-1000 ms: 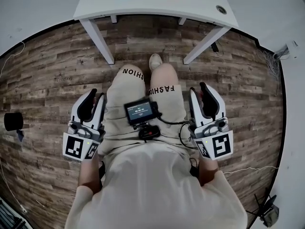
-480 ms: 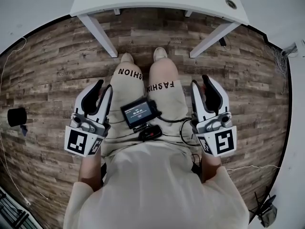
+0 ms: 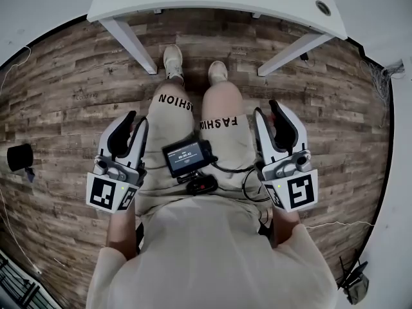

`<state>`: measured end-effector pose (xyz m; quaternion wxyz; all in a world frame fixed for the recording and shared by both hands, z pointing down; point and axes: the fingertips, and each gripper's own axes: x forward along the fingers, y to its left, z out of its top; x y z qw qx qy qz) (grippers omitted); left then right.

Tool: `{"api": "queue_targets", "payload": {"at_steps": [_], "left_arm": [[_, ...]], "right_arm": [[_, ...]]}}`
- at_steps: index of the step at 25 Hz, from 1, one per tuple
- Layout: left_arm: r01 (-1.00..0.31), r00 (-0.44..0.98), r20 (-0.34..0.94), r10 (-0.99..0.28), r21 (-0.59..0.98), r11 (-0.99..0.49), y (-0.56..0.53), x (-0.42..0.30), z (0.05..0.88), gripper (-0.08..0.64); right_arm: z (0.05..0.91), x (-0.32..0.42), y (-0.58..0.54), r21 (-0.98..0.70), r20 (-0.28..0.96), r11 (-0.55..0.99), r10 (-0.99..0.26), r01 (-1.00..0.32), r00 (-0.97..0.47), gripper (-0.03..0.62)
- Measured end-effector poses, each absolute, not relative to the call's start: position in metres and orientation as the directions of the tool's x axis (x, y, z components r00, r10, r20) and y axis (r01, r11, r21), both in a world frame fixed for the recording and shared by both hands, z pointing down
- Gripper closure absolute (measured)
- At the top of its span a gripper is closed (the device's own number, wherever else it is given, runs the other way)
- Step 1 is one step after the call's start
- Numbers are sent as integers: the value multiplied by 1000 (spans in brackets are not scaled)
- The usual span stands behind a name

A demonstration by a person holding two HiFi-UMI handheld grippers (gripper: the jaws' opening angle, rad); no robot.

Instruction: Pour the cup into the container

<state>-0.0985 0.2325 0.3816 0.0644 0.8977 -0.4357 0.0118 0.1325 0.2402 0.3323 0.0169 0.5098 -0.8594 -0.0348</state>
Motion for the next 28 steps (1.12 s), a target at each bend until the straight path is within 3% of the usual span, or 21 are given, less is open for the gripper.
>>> {"api": "queue_targets", "payload": {"at_steps": [13, 24, 28], "left_arm": [[-779, 626, 71, -777, 103, -618, 212, -101, 387, 453], [-769, 639, 103, -762, 126, -627, 102, -92, 381, 453], [-766, 642, 80, -762, 107, -634, 120, -92, 378, 453]], "right_arm": [[337, 137, 226, 89, -17, 452, -890, -887, -456, 492], [331, 150, 121, 71, 8, 425, -905, -902, -426, 492], [330, 151, 141, 82, -15, 418, -907, -905, -421, 492]]}}
